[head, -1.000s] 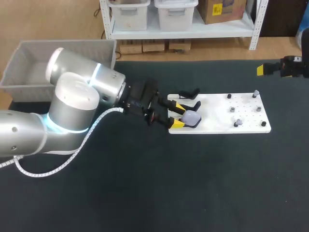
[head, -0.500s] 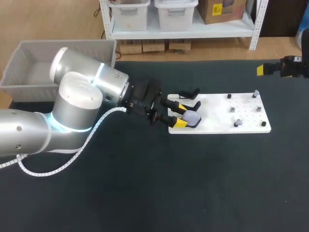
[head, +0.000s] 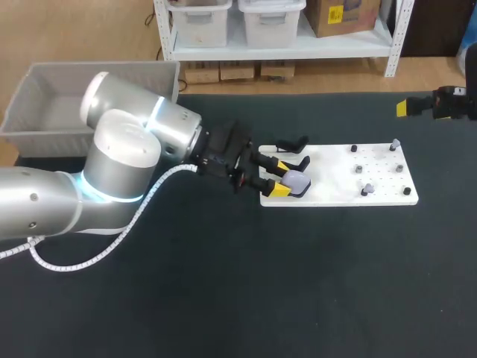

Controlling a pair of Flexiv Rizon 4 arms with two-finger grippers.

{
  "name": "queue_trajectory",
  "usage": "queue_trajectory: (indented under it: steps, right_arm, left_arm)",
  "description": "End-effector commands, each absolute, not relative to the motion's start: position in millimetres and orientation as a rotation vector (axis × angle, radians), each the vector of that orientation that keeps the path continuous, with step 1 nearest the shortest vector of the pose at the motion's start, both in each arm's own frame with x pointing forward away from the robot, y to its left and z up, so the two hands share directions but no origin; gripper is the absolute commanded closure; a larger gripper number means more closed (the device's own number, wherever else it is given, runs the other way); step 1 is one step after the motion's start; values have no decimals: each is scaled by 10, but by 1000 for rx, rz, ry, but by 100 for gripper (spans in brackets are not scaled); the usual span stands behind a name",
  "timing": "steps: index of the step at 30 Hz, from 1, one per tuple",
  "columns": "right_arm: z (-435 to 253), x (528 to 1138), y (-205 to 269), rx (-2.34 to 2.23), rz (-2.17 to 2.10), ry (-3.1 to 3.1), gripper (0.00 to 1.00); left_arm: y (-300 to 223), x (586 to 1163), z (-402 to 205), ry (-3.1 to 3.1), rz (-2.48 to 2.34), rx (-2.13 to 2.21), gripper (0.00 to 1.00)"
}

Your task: Pick up each earbud case from the left stands, insert the matching earbuds, close the lid, and place the case in the box.

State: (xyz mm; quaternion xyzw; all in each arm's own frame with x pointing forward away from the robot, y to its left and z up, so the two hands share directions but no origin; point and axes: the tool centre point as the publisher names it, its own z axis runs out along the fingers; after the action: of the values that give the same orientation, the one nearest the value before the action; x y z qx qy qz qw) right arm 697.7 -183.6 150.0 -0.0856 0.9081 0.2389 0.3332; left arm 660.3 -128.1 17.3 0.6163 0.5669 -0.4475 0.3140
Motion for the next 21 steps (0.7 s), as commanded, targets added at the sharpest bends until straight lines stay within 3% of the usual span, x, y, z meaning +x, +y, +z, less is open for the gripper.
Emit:
queue_trajectory:
  steps: [1, 18, 21]
  right_arm:
    - [1494, 6981, -1838, -225, 626, 2370, 0]
    - [1494, 6981, -1838, -225, 626, 2370, 0]
    - [1494, 6981, -1838, -225, 626, 2370, 0]
  left_arm:
    - [-1301, 6623, 162, 1495, -1182, 1630, 51]
    - [-1332, 6632, 145, 1484, -1192, 1641, 55]
    - [-1327, 6635, 139, 1482, -1191, 1647, 60]
